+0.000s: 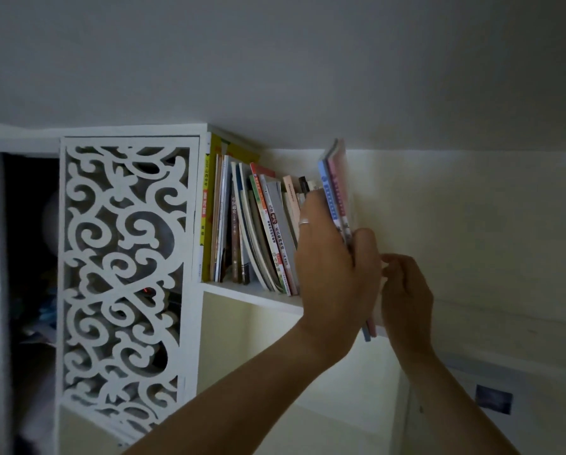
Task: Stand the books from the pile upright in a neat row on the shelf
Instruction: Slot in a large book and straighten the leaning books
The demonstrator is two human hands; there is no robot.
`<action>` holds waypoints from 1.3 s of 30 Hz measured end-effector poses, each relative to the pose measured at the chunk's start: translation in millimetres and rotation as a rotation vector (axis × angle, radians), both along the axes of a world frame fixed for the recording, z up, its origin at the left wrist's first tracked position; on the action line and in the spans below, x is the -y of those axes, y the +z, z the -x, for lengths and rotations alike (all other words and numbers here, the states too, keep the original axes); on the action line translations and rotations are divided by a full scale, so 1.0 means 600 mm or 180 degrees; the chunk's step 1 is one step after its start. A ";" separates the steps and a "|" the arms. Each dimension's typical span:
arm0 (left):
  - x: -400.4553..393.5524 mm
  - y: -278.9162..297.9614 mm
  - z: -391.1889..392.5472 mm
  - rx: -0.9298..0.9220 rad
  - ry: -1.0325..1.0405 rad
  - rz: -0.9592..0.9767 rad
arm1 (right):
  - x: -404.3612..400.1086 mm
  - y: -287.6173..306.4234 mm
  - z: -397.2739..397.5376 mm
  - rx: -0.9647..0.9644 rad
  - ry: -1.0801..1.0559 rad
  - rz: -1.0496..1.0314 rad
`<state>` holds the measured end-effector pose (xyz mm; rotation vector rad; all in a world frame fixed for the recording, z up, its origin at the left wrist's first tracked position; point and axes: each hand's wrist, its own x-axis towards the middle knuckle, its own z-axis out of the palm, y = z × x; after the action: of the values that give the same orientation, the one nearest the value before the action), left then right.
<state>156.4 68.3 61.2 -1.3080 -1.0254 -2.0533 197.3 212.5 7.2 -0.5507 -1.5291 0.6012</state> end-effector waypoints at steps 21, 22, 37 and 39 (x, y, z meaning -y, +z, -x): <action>-0.158 -0.093 0.139 -0.0277 0.0529 0.0943 | 0.011 0.000 -0.011 0.2156 0.0097 -0.0472; -0.158 -0.094 0.154 -0.0264 0.0613 0.0962 | 0.008 0.004 -0.009 0.2189 0.0208 -0.0411; -0.147 -0.030 0.232 -0.0479 0.1693 0.0545 | -0.013 0.023 0.017 0.2176 0.0347 -0.0095; -0.145 -0.005 0.243 -0.0435 0.1792 0.0745 | -0.017 0.025 0.033 0.2314 -0.0004 -0.0141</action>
<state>10.8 155.5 57.9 -1.0846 -1.4094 -1.4393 177.2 222.5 22.0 -0.7863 -2.2154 0.3743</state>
